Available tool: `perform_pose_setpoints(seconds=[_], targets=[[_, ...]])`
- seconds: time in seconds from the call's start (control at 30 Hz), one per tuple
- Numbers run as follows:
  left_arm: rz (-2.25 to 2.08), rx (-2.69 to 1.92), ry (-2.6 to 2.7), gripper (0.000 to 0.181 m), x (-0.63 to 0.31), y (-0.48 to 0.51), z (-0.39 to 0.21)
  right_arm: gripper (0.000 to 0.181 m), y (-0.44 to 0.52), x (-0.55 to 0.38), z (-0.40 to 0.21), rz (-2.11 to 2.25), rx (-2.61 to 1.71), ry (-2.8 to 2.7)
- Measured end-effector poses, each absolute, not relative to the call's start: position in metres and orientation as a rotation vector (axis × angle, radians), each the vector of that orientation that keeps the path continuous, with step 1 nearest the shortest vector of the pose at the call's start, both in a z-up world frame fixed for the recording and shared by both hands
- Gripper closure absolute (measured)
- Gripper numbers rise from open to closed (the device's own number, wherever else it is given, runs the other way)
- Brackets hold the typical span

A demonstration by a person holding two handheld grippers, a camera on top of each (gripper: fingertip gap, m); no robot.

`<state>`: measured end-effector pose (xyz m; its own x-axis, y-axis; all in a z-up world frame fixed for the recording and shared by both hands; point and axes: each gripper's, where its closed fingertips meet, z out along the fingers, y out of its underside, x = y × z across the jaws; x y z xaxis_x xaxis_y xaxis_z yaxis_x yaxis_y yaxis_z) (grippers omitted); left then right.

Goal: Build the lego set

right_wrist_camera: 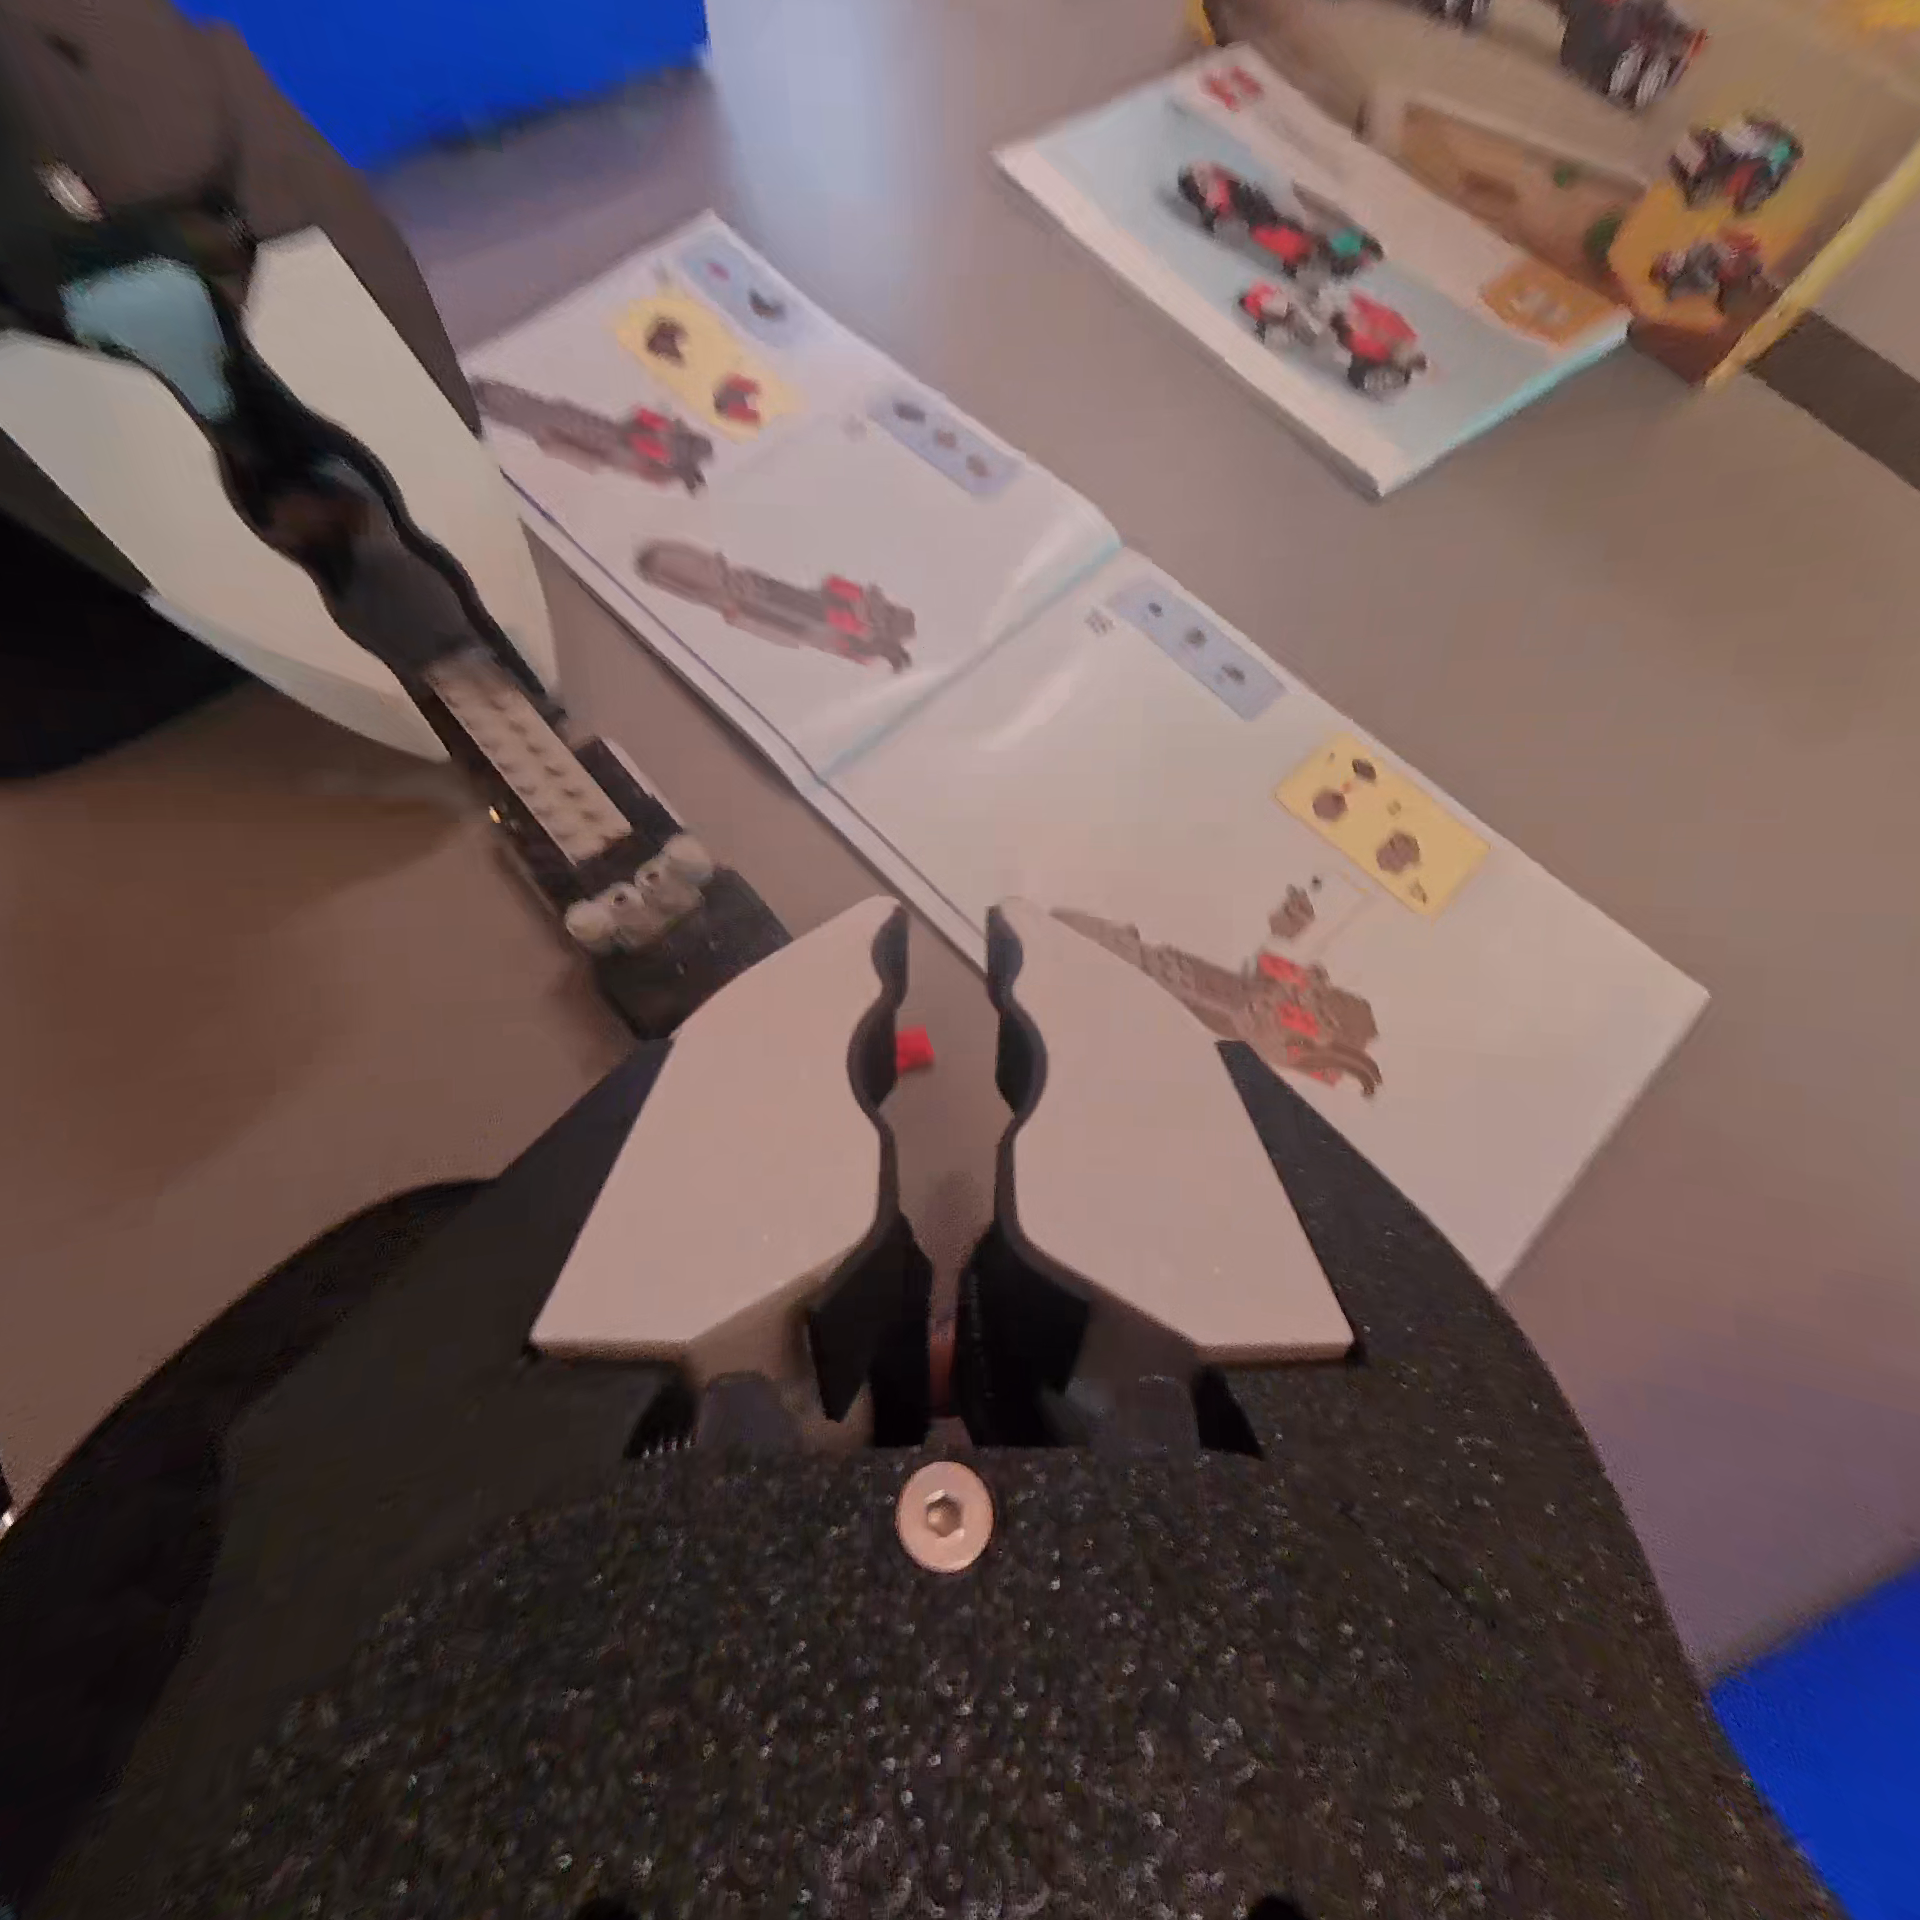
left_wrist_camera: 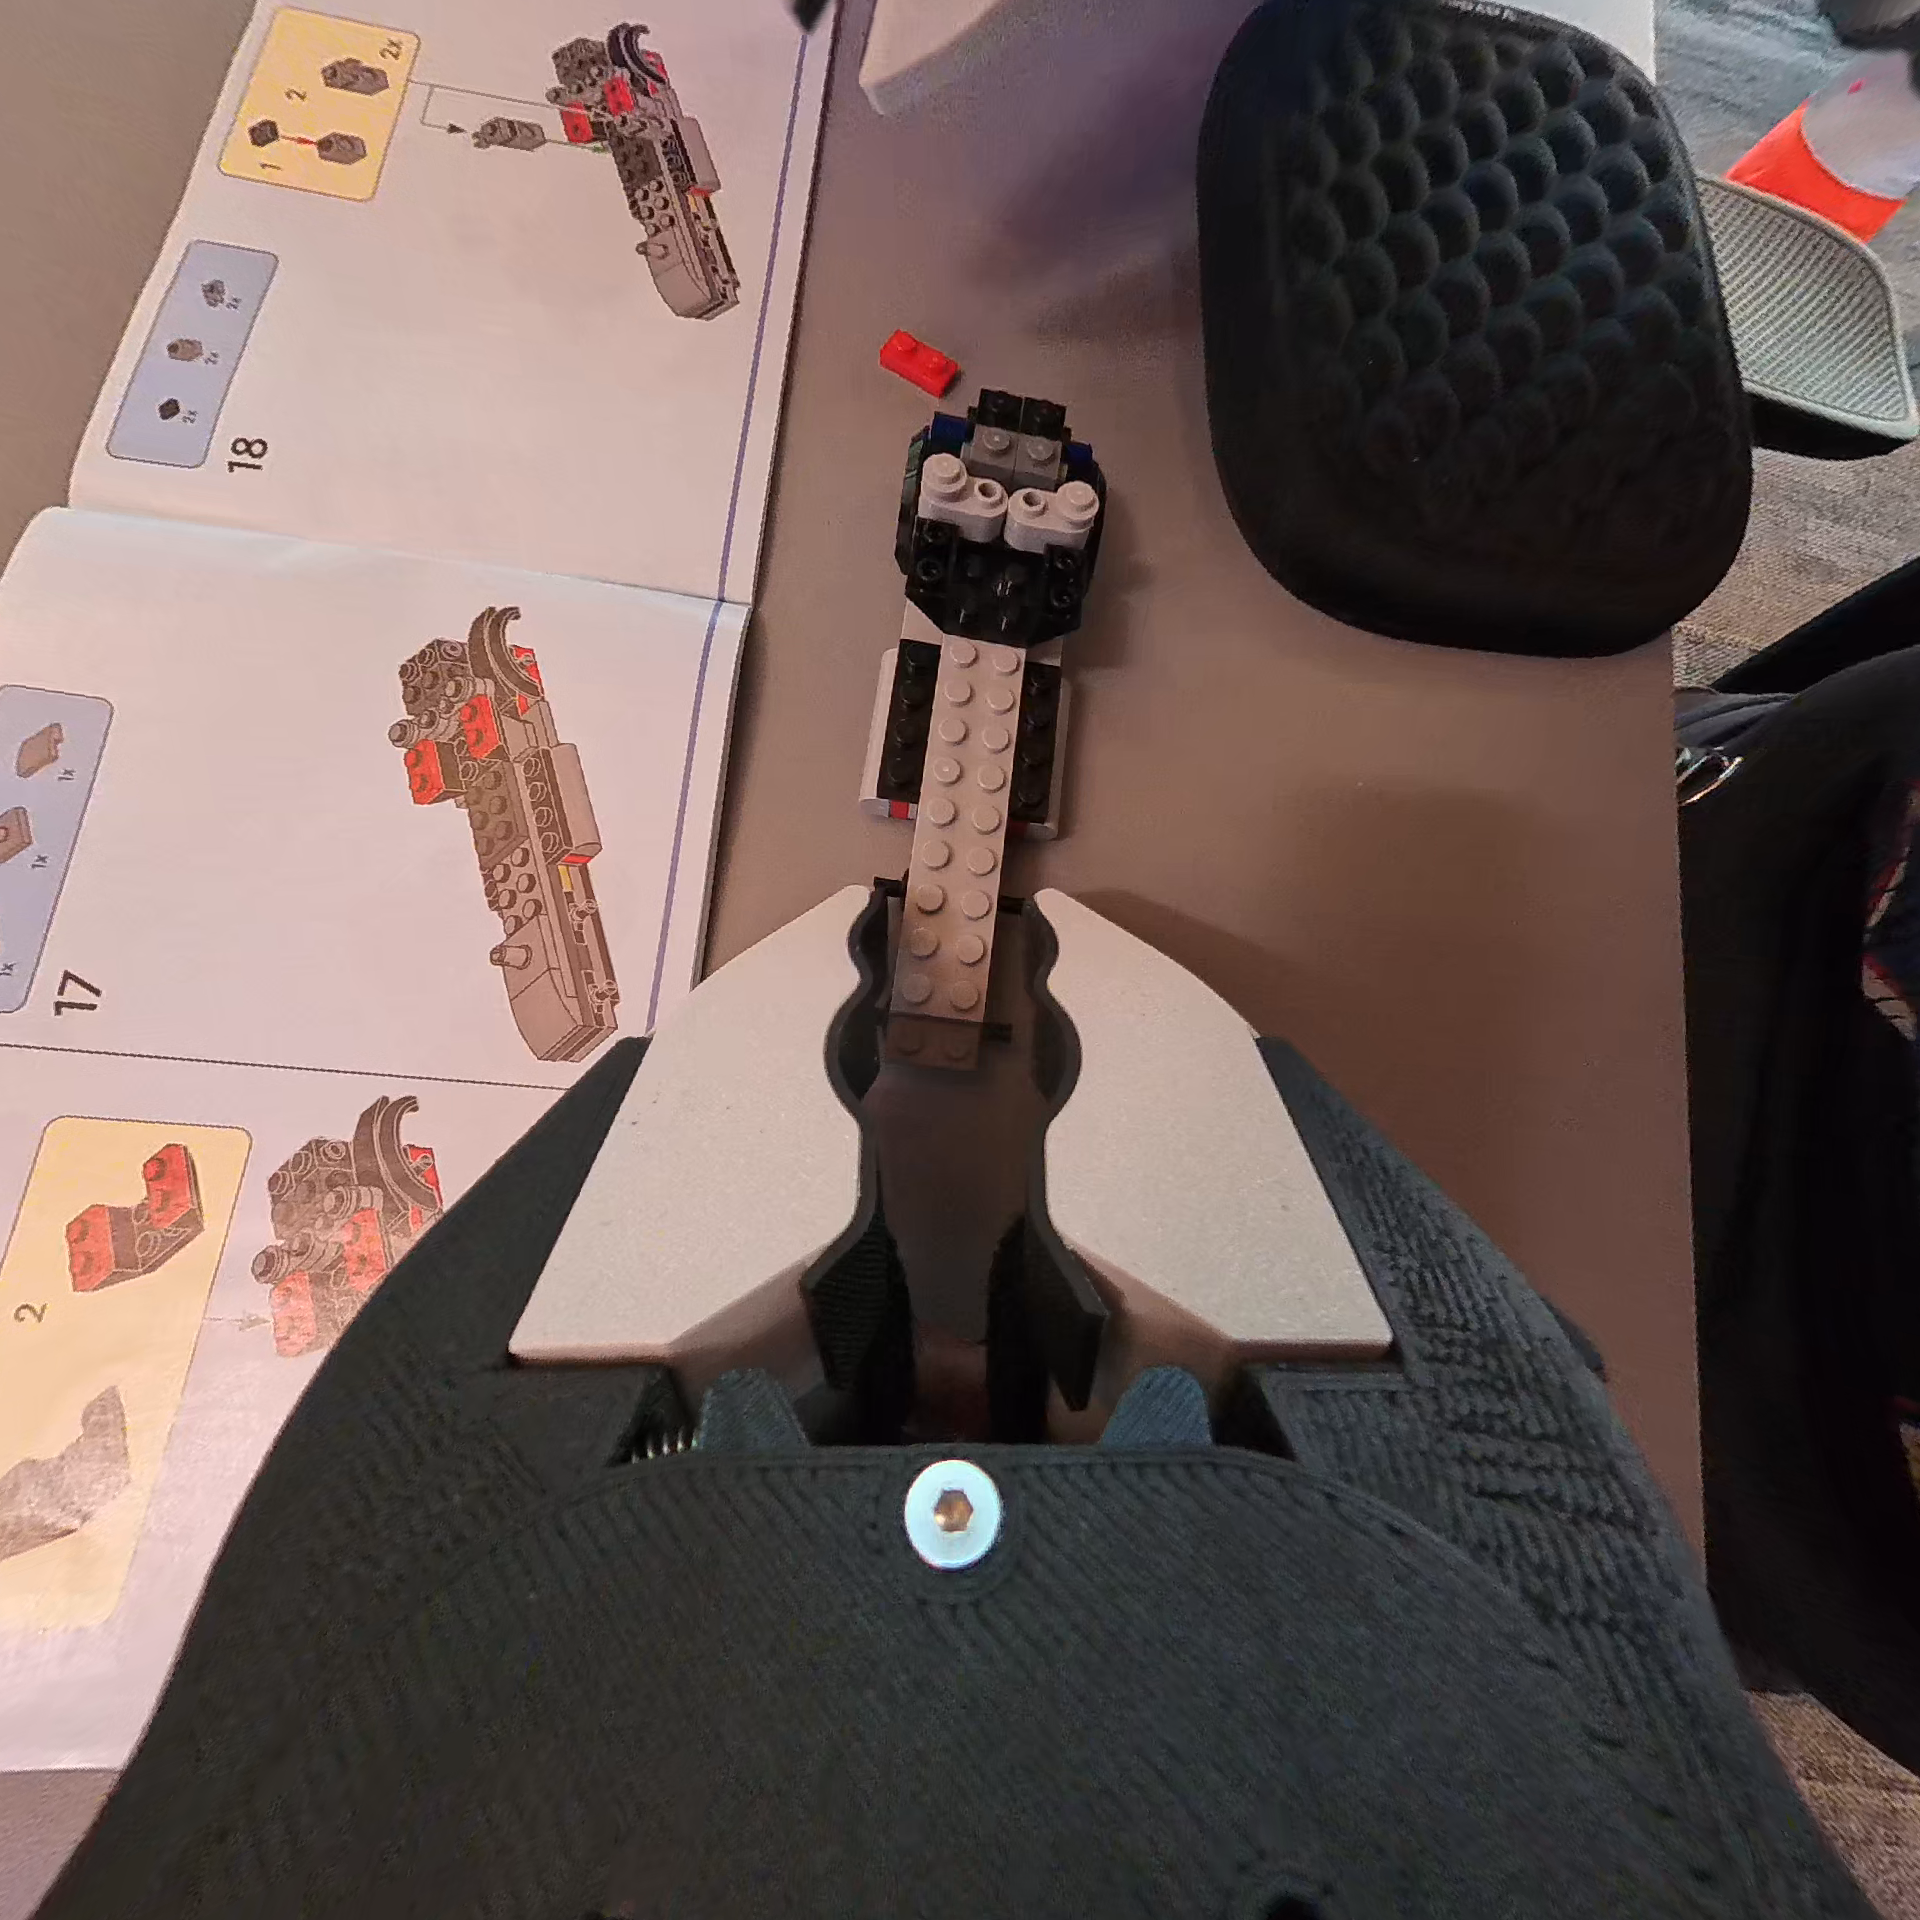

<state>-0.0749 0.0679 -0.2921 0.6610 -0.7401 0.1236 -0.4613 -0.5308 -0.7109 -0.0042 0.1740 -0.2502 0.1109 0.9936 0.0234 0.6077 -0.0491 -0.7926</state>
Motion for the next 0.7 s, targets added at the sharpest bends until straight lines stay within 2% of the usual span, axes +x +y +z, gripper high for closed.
perform_pose_setpoints(seconds=[0.17,0.33,0.7], targets=[[-0.535,-2.214,0.937,0.157,-0.074,0.067,-0.293,0.173,0.178,0.016,-0.262,0.48,-1.756,-1.777],[-0.532,-2.214,0.949,0.157,-0.074,0.067,-0.294,0.161,0.176,0.031,-0.281,0.326,-1.848,-2.034],[-0.557,-2.196,0.946,0.157,-0.073,0.066,-0.292,0.157,0.159,0.014,-0.298,0.404,-1.792,-2.184]])
